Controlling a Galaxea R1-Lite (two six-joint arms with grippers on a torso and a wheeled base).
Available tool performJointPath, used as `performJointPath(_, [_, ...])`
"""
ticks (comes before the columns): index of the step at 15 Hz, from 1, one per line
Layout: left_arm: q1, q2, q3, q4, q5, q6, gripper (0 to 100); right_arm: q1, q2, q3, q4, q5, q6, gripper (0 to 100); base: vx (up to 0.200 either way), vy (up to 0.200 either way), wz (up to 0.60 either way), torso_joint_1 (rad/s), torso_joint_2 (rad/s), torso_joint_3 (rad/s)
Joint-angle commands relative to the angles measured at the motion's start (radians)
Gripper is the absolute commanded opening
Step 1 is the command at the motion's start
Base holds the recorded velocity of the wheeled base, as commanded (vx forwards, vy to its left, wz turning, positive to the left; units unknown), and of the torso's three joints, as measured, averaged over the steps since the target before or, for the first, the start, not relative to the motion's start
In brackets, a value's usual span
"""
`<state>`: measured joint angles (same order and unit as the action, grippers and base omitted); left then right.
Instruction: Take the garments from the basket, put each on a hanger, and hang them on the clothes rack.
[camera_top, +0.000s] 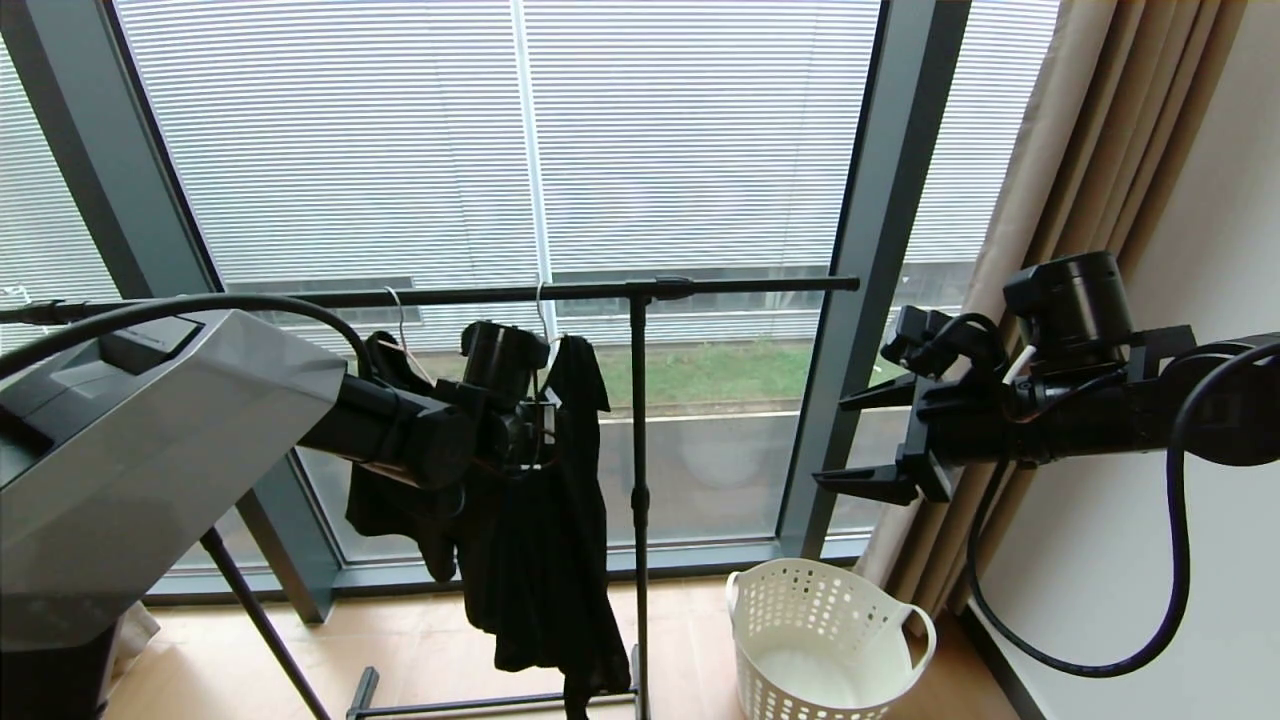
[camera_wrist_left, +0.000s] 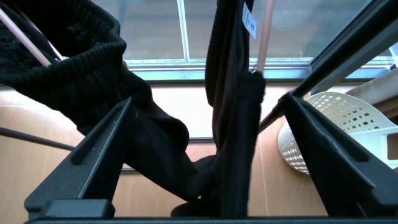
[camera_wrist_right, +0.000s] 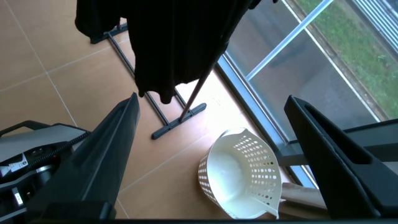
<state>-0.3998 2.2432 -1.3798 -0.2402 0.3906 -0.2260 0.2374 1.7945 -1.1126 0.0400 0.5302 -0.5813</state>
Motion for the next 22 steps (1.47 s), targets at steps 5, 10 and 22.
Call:
performJointPath(5, [0.001,-0.096,0.042,0.001,0.001,-0.012,100,0.002,0.002,0.000,0.000,0.001,0.000,100,0.000,0.000,0.00,0.000,0.00,0.000])
performJointPath(10, [-0.025,-0.313,0.150,0.004,0.001,-0.023,100,0.022,-0.012,0.017,0.000,0.001,0.000,100,0.000,0.000,0.00,0.000,0.00,0.000])
performJointPath(22, [-0.021,-0.858,0.800,-0.004,-0.003,-0.042,100,0.083,-0.515,0.313,-0.005,-0.148,0.083,100,0.000,0.000,0.00,0.000,0.00,0.000])
